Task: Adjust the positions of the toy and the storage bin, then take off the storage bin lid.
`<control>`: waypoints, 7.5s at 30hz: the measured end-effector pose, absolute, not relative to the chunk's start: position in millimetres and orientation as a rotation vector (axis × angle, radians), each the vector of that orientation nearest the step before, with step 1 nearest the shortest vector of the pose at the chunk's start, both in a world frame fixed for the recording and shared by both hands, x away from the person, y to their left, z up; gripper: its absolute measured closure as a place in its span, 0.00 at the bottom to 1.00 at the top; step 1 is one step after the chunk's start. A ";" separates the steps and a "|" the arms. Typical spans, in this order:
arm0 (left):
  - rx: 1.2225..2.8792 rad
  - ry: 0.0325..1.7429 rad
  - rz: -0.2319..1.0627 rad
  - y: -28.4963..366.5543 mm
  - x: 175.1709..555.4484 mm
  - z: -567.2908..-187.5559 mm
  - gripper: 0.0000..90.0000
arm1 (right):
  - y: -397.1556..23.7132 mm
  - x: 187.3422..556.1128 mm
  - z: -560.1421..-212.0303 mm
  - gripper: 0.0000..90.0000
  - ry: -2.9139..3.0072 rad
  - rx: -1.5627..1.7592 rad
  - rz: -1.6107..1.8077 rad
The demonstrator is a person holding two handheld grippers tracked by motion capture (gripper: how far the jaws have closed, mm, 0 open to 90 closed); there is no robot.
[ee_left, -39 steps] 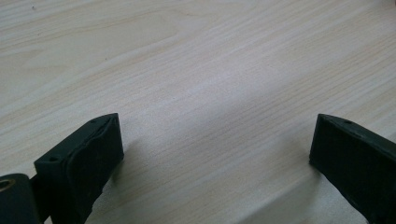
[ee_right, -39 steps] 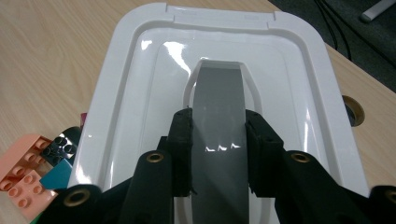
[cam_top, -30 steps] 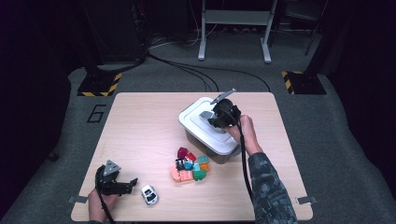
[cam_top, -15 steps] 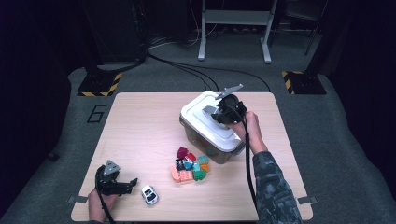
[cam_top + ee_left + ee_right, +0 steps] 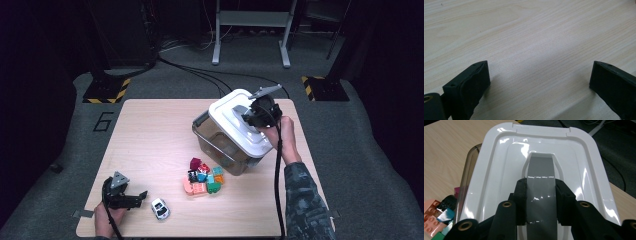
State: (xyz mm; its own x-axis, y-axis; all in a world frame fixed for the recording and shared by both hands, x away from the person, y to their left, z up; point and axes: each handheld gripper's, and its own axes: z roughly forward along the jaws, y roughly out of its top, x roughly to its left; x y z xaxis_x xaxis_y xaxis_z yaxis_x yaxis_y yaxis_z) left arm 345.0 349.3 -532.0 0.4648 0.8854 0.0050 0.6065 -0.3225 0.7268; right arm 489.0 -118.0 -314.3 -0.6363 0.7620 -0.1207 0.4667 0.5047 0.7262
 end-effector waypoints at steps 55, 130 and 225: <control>2.050 1.236 0.538 349.3 345.0 -532.0 0.03 | -247.8 487.2 -372.8 0.74 1.888 1.624 0.717; 2.054 1.234 0.540 349.6 345.3 -531.6 0.03 | -210.6 390.3 -482.6 0.04 2.030 1.502 0.950; 2.160 0.896 0.385 274.2 299.5 -518.8 0.29 | -133.9 363.2 -530.1 0.00 2.225 1.304 0.935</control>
